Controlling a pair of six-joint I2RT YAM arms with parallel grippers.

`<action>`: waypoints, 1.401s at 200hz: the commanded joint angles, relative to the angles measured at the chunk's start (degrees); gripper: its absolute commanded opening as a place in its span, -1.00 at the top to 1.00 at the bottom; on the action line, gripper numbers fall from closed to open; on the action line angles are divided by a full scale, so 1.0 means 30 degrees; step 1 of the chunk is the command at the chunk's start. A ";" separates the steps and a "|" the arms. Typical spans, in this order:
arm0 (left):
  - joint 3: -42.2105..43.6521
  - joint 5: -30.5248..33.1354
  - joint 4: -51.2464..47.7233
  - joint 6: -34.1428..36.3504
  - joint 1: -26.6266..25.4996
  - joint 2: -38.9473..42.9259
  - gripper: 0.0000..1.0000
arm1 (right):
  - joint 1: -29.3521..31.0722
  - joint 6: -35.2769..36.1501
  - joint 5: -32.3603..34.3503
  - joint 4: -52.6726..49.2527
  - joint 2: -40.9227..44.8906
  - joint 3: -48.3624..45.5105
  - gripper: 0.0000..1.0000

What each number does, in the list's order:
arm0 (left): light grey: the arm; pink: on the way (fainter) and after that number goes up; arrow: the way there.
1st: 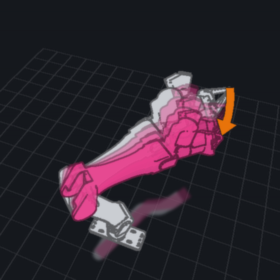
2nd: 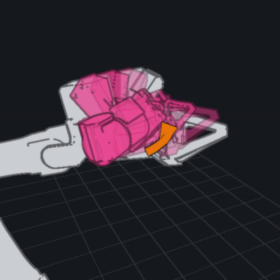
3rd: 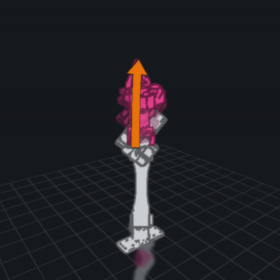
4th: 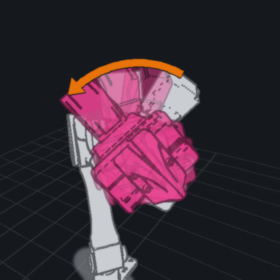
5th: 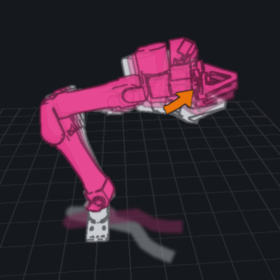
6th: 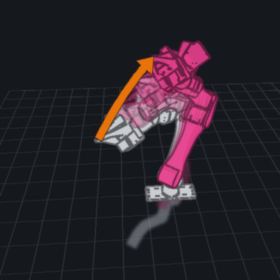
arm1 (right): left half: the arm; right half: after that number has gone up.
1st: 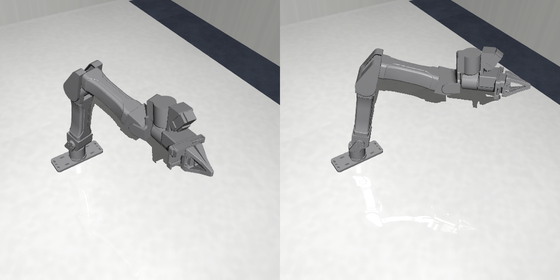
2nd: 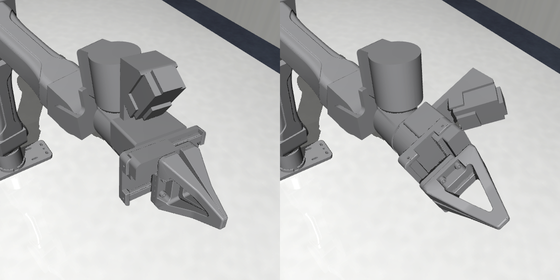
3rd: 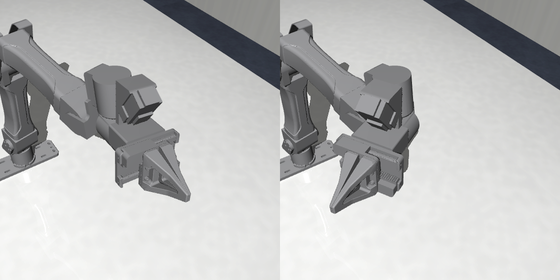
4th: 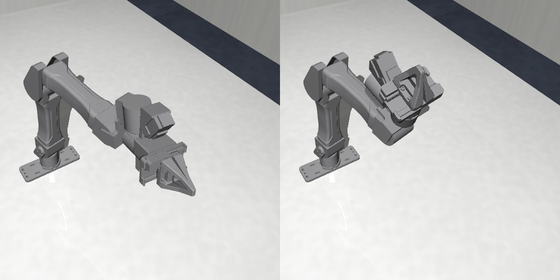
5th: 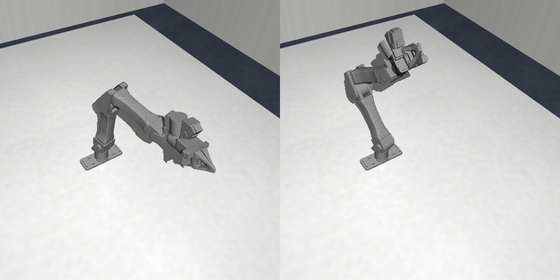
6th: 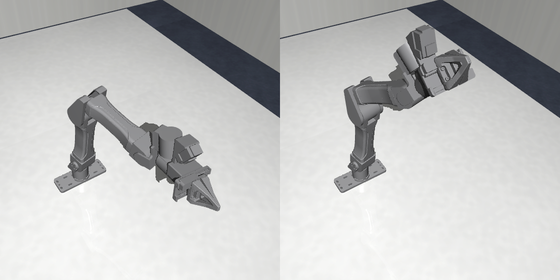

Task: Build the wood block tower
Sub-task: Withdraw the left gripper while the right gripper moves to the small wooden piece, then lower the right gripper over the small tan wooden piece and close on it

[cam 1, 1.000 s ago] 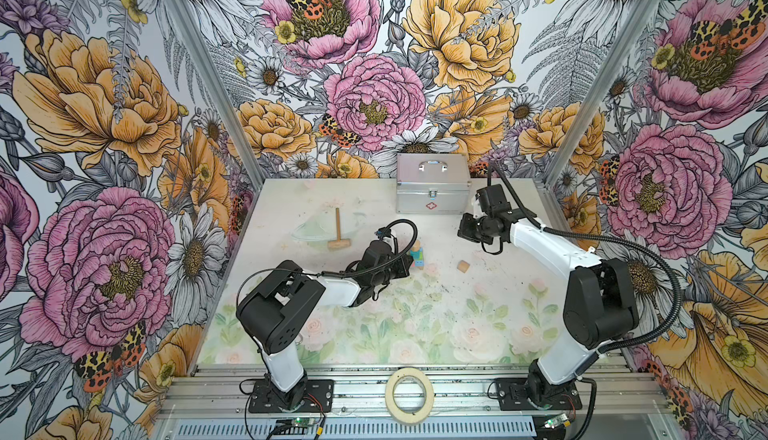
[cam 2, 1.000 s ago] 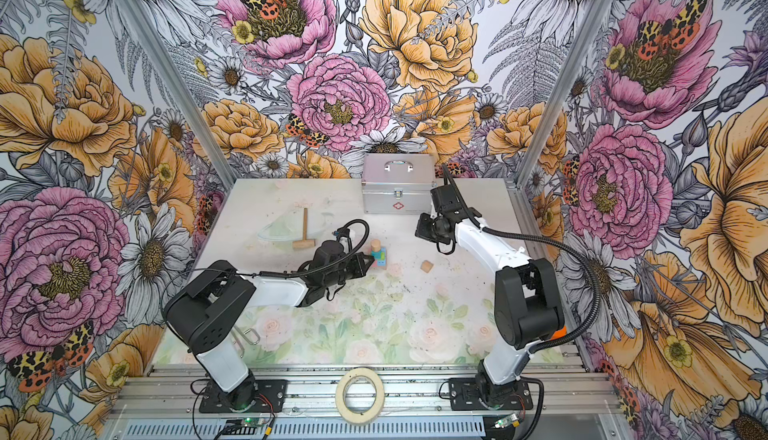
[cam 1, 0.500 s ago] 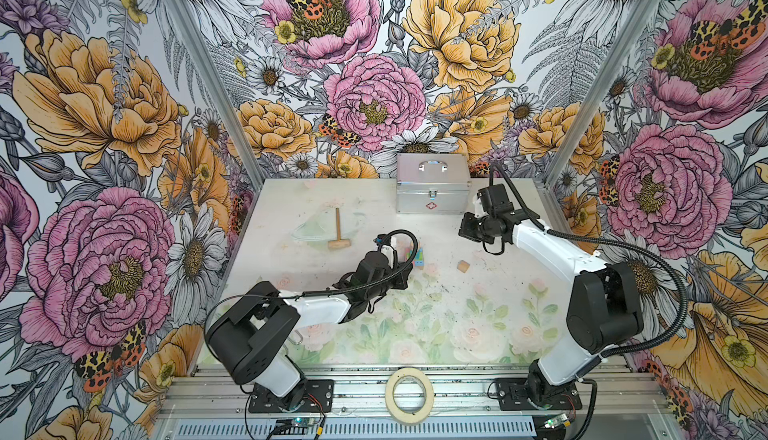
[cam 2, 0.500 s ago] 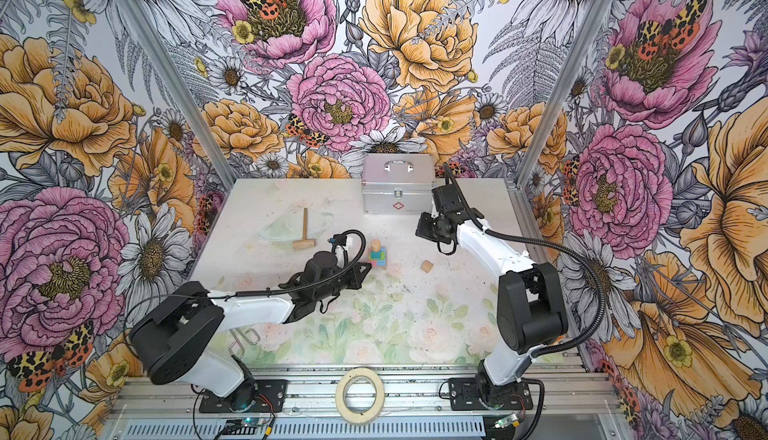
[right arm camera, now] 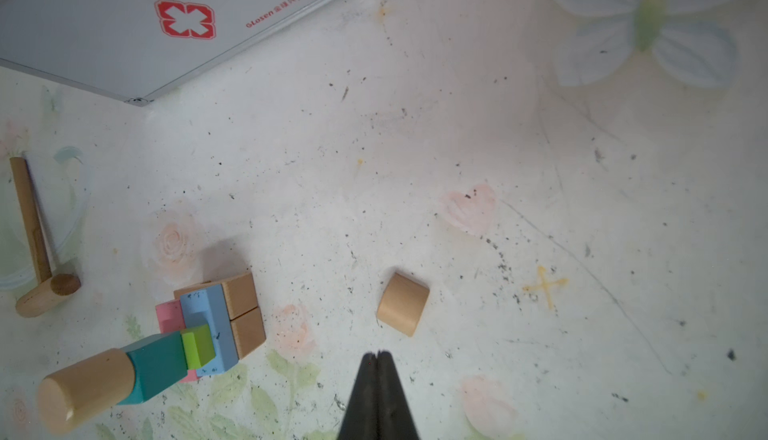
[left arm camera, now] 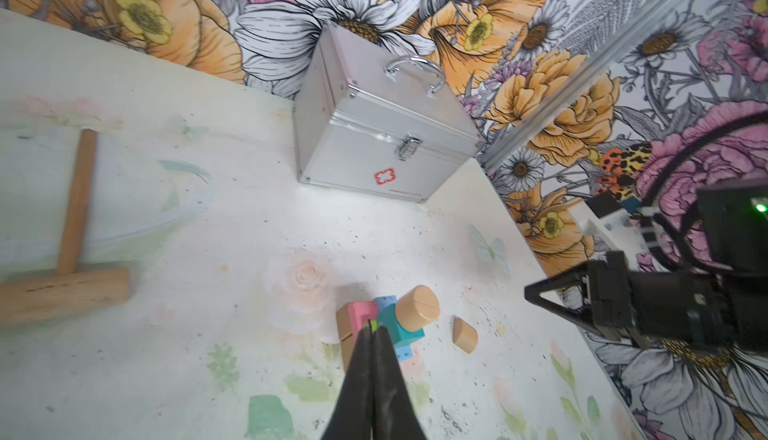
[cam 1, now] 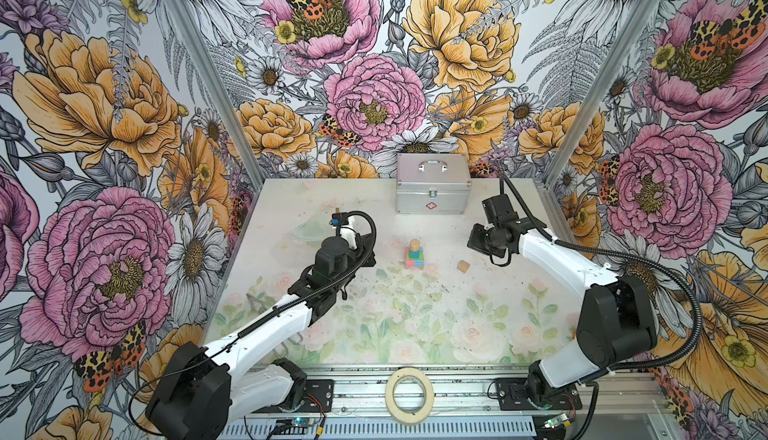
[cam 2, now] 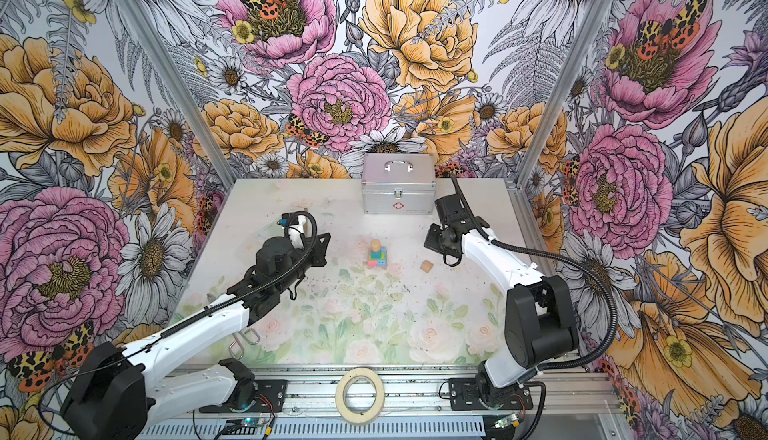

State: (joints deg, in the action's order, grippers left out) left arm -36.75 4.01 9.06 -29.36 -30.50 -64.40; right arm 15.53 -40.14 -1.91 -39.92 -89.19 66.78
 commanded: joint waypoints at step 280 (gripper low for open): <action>-0.2044 -0.2582 -0.4827 0.1732 0.3984 0.2337 0.47 | 0.2338 -0.6615 0.3220 -0.1539 -0.5936 0.2388 -0.13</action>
State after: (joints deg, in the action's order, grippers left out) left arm -43.70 -2.24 -5.85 -24.88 -19.25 -57.23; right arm 22.48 -58.94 6.85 -44.36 -105.67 72.18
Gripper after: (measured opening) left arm 0.265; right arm 0.566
